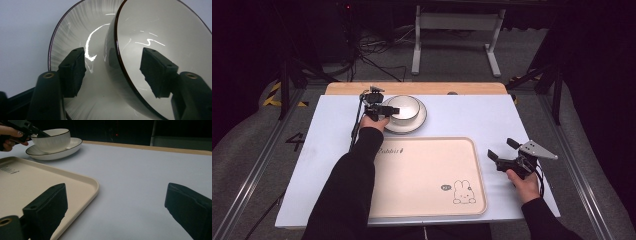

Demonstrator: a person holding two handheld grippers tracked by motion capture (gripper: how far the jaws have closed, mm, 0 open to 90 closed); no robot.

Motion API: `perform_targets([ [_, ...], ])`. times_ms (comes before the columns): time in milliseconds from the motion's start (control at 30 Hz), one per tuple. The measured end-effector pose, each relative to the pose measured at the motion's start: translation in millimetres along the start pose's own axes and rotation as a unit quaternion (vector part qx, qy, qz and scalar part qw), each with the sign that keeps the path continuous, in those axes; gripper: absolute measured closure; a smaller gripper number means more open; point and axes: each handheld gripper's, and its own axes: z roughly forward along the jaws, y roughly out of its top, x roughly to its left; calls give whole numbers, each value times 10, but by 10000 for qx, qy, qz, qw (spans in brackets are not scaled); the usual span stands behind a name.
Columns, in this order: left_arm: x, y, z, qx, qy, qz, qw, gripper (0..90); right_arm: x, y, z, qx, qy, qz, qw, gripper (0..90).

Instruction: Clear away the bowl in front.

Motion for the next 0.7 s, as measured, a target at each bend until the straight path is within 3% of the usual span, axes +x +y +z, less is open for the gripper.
perform_targets([
  [300, -14, 28, 42, 100, -89, -258, 9996, 592, 0, 0, 0, 5, 11, -2, 10000, 51],
  [500, -92, 67, 61, 149, 277, -147, 9994, 707, 0, 0, 1, 10, 21, -5, 10000, 51],
  [700, -95, 97, 63, 122, 320, -419, 9985, 785, 0, 1, 1, 9, 41, -7, 10000, 51],
])
